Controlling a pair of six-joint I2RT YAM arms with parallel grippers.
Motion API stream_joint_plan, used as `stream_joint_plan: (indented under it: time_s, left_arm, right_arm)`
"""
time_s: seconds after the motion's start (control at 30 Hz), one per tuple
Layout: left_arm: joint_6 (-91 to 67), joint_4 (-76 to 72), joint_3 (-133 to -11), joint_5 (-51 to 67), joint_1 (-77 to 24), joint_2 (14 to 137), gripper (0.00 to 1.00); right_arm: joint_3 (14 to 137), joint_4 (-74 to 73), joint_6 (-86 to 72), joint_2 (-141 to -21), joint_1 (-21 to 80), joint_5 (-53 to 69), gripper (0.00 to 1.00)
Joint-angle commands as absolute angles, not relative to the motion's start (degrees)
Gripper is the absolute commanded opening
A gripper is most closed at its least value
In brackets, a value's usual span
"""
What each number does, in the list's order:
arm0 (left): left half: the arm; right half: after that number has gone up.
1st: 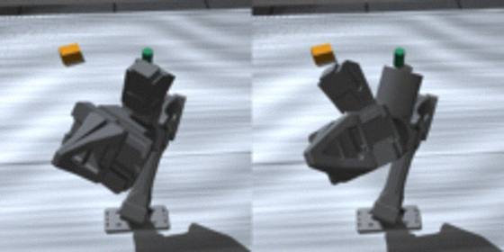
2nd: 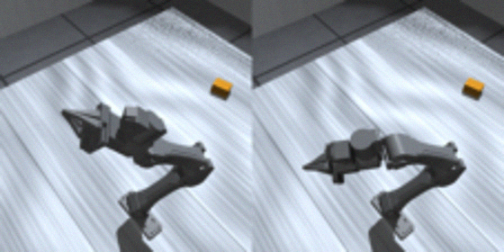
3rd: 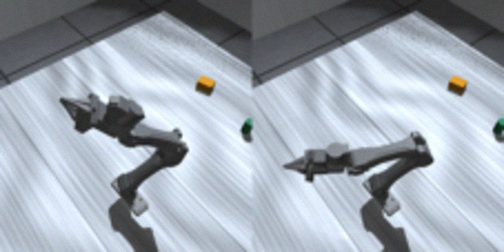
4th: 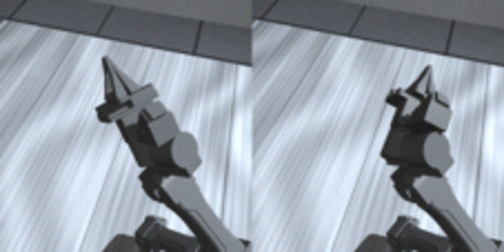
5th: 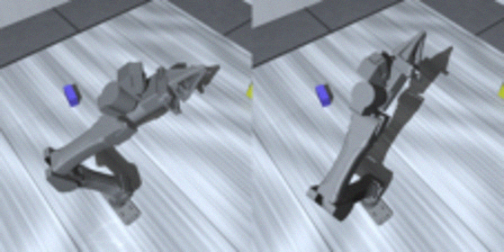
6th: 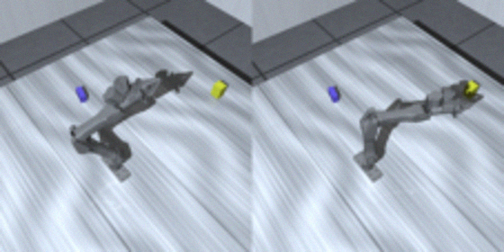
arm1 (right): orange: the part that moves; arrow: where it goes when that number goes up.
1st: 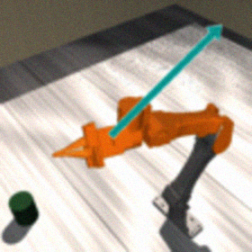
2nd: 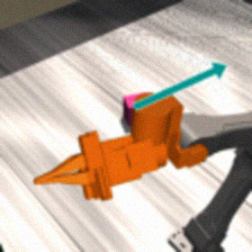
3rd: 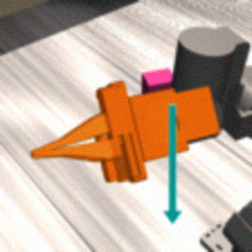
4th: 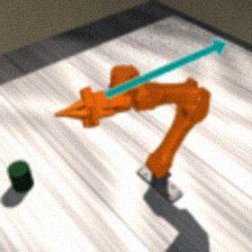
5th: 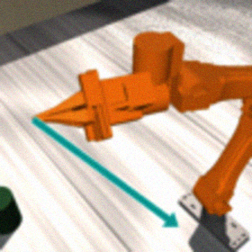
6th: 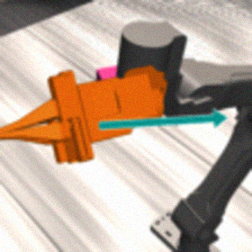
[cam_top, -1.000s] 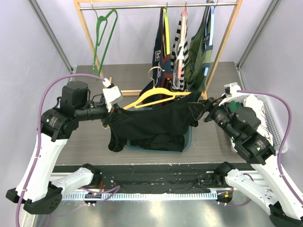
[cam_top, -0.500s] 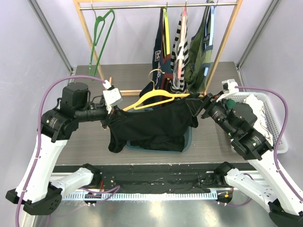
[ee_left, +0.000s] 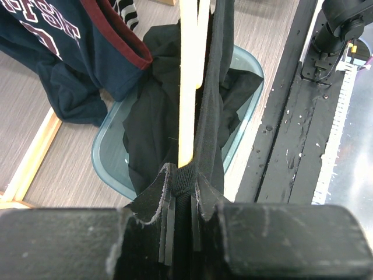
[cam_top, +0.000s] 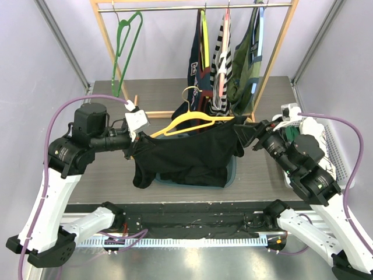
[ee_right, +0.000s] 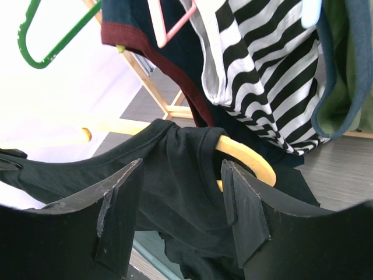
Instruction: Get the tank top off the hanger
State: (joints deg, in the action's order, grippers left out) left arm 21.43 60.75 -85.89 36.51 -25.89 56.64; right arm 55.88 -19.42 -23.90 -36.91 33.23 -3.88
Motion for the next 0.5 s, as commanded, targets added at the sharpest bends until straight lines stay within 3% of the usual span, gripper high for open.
stream_joint_plan:
  time_s: [0.0,0.33,0.47]
  left_arm:
    - [21.36,58.1,-87.36,38.14,-26.1,55.72,0.0]
    - [20.65,57.83,-87.54,38.5,-26.1,55.9,0.0]
    - [20.65,57.66,-87.01,38.5,-26.02,55.9,0.0]
  right_arm:
    - [56.51,-18.28,-23.55,-37.79,33.05,-4.75,0.62]
    - [58.1,-12.23,-25.31,-41.92,33.05,1.93,0.52]
    - [58.71,-11.51,-26.19,-42.36,33.05,3.69,0.3]
